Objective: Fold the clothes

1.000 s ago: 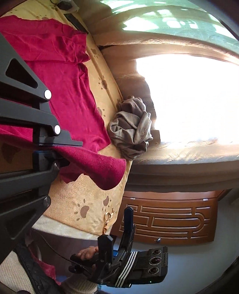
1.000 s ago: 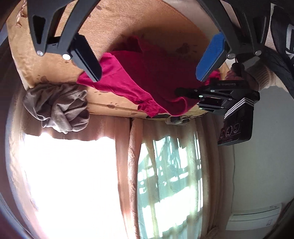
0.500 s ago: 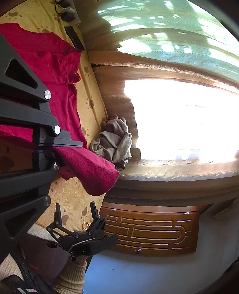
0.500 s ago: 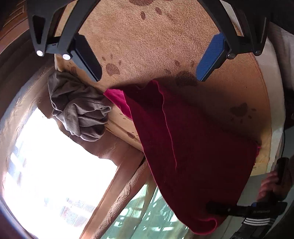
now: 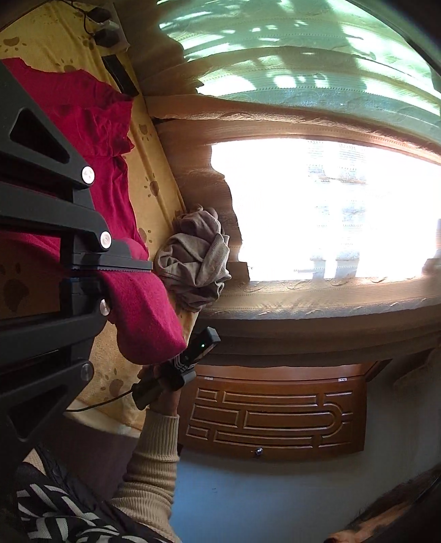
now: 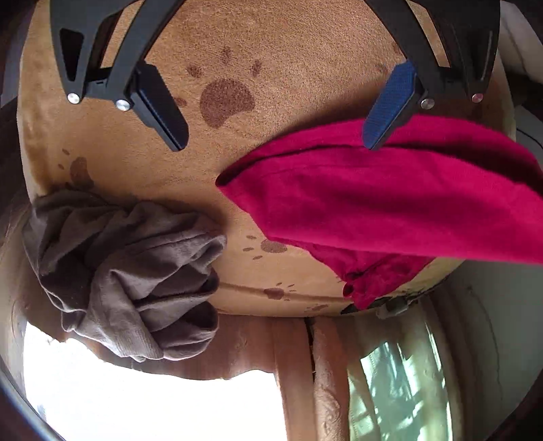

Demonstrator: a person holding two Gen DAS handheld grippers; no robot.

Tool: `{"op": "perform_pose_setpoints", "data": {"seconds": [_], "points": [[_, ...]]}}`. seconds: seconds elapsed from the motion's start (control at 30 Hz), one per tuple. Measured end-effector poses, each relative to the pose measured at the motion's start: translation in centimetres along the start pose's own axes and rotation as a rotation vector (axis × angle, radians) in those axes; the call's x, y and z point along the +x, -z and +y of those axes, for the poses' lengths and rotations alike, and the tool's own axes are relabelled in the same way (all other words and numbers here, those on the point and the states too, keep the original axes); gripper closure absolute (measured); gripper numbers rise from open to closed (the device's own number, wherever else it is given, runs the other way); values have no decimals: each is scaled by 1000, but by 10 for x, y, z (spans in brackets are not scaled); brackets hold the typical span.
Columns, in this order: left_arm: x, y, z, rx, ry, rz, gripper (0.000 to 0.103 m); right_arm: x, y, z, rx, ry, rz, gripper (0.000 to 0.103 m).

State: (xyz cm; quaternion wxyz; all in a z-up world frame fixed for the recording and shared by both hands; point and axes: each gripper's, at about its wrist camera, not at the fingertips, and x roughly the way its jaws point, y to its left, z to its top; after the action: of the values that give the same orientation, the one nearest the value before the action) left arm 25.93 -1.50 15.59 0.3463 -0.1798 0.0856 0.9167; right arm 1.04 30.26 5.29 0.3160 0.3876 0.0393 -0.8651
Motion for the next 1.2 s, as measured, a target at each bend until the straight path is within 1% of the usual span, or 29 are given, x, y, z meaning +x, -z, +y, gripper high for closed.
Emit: {"op": "perform_pose_setpoints", "data": {"seconds": [0.03, 0.07, 0.1, 0.13, 0.17, 0.23, 0.3, 0.37, 0.4, 0.47, 0.53, 0.57, 0.6, 0.63, 0.67, 0.7, 0.77, 0.87, 0.9, 1.03, 1.13, 1.2], "points": [[0, 1, -2, 2, 10, 6, 101, 0, -5, -4, 19, 0, -8, 4], [0, 3, -5, 5, 18, 11, 101, 3, -11, -7, 25, 17, -1, 11], [0, 4, -7, 11, 28, 16, 101, 7, -16, -8, 23, 37, 10, 27], [-1, 5, -10, 15, 35, 19, 101, 14, -20, -7, 5, 63, 29, 40], [-1, 7, -12, 16, 40, 22, 101, 24, -23, -5, -16, 85, 55, 62], [-1, 9, -13, 10, 51, 26, 101, 46, -27, -2, -61, 103, 119, 64], [-2, 12, -14, 2, 59, 28, 101, 63, -27, -1, -77, 138, 154, 63], [-2, 15, -12, -11, 68, 32, 101, 72, -29, -4, -59, 143, 155, 62], [-3, 16, -12, -17, 73, 35, 101, 73, -31, -8, -37, 128, 150, 60], [-3, 19, -10, -25, 79, 40, 101, 77, -33, -13, -6, 107, 145, 59], [-3, 21, -8, -32, 88, 42, 101, 80, -32, -11, -23, 119, 157, 60], [-4, 22, -7, -36, 96, 42, 101, 80, -32, -9, -34, 127, 162, 63], [-4, 23, -6, -38, 105, 42, 101, 80, -31, -6, -47, 129, 166, 79], [-4, 24, -6, -38, 114, 41, 101, 79, -31, -3, -58, 122, 168, 90], [-4, 24, -6, -38, 123, 40, 101, 78, -30, 0, -68, 120, 168, 97], [-4, 25, -7, -35, 135, 39, 101, 77, -30, 3, -70, 123, 165, 98], [-4, 27, -8, -25, 151, 36, 101, 70, -32, 7, -46, 104, 143, 99], [-10, 27, -3, -31, 147, 15, 101, 50, -45, 10, 18, 37, 64, 99], [-15, 27, 2, -46, 140, 1, 101, 44, -51, 13, 23, 21, 40, 99], [-40, 28, 29, -136, 105, -68, 101, 27, -85, 40, -20, 8, -35, 99], [-61, 36, 51, -207, 65, -115, 101, 24, -114, 59, -36, -10, -92, 99], [-72, 44, 62, -242, 38, -132, 101, 27, -134, 73, -42, -27, -122, 99]]}}
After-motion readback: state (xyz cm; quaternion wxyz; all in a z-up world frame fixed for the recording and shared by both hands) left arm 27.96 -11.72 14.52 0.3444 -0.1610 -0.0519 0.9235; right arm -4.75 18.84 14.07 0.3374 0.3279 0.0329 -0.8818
